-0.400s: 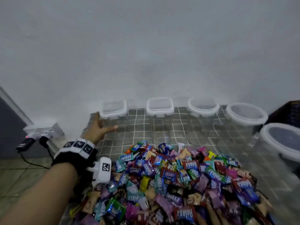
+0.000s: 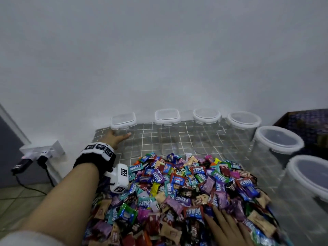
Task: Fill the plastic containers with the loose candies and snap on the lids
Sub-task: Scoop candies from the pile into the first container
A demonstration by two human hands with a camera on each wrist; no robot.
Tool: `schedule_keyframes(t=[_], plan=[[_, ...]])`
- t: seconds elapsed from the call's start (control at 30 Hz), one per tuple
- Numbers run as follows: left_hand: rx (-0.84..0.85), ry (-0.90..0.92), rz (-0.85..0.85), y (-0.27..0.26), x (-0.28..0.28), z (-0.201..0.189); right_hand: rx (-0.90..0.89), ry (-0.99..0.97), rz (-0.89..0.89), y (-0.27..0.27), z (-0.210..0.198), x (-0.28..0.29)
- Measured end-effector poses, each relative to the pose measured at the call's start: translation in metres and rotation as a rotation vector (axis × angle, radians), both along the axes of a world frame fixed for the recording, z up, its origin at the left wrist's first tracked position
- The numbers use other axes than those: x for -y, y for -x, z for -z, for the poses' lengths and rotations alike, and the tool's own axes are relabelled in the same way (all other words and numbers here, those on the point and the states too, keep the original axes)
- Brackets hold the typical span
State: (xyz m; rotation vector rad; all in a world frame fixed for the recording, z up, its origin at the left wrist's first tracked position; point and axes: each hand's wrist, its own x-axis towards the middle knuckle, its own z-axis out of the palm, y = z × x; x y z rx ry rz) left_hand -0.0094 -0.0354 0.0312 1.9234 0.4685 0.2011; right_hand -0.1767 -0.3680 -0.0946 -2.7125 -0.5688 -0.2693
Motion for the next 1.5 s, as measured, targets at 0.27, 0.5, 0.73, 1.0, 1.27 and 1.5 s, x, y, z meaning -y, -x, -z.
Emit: schedule_keyframes(t=[0.27,0.5,0.73,1.0,1.27,1.5], plan=[[0.114,-0.226,0.007,0.006,0.033,-0.014,-0.084,0.063,0.003,-0.006,-0.006,0.005],[0.195,-0.205,-0.031,0.029,0.025,-0.011,-0.451,0.301,0.102,0.005,-0.047,0.006],[0.353,0.018,0.000,0.078,0.031,-0.031,-0.573,0.221,-0.015,0.016,-0.063,0.006],[0.432,0.129,0.166,0.158,0.070,-0.051,-0.570,0.179,0.016,0.023,-0.065,0.004],[0.340,0.210,0.315,0.232,0.099,-0.042,-0.511,0.150,0.020,0.023,-0.065,0.003],[0.189,0.353,0.367,0.284,0.119,-0.015,-0.497,0.125,0.030,0.023,-0.064,0.003]])
